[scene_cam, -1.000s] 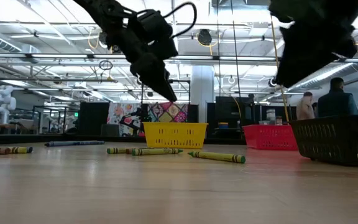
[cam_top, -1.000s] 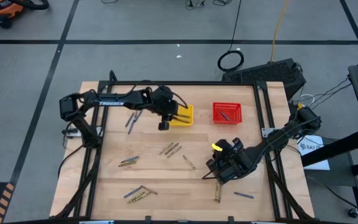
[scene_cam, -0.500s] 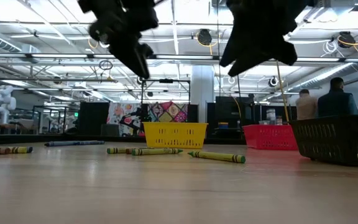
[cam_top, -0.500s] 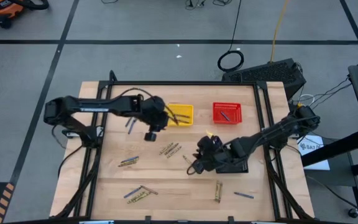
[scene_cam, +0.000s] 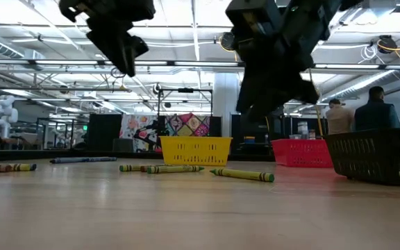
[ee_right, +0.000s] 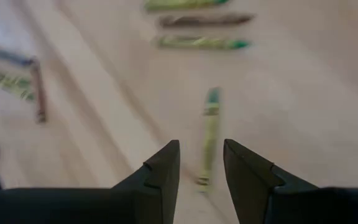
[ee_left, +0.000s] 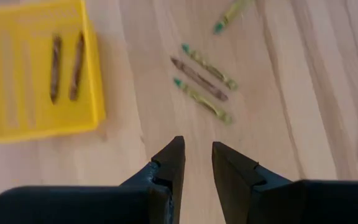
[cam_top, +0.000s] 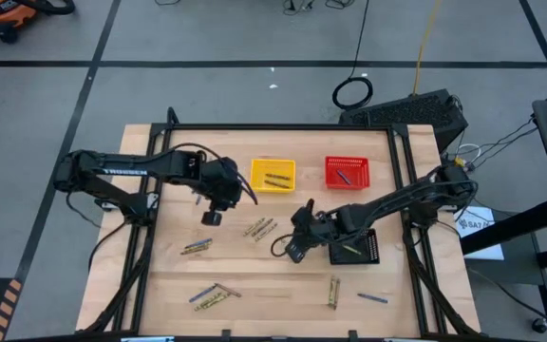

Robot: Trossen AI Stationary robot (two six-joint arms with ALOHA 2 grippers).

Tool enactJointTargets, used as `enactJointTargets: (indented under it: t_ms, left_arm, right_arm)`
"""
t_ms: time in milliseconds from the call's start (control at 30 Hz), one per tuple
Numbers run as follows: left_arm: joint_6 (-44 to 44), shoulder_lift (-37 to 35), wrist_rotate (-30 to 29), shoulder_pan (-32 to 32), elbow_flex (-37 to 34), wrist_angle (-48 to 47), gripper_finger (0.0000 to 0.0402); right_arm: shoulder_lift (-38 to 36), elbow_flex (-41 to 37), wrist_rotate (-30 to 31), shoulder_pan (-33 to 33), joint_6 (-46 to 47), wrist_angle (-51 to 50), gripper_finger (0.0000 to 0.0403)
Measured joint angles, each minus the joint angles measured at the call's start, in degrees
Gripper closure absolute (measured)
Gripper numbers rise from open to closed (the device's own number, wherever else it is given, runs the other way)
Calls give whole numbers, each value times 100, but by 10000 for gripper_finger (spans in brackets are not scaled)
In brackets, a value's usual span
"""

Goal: Sort crayons
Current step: Put the green crayon into the black bin

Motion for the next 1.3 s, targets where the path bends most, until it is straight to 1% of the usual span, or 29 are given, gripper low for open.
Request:
enactJointTargets:
  t_ms: [33,133,233,333,633,767,1300]
  left_arm:
    - [-118,-21,-48,-27,-2,-83,316]
    - [-314,-89,-169,-118,-2,-320,316]
    - [-444,-101,-179,-226,-2,-480,316]
    - [-463,-115,-201,-311,-2,-616,316]
    - [-462,-115,-202,-365,-2,-600,316]
    - [-462,-115,-202,-365,-2,-597,316]
    - [-458,-112,-202,-365,-2,-562,316]
  right_arm:
    - [88,4,-123,-3,-59,140,291]
    - [353,143,-266,-14,-219,100,291]
    - [572,299,-263,-27,-253,-151,291]
    - [739,385,-260,-25,-307,-186,291]
    - [1156,402,-265,0,-434,-234,291]
    - [1258,415,-253,8,-543,-259,291]
    - [1243,423,-226,-10,-722,-999,291]
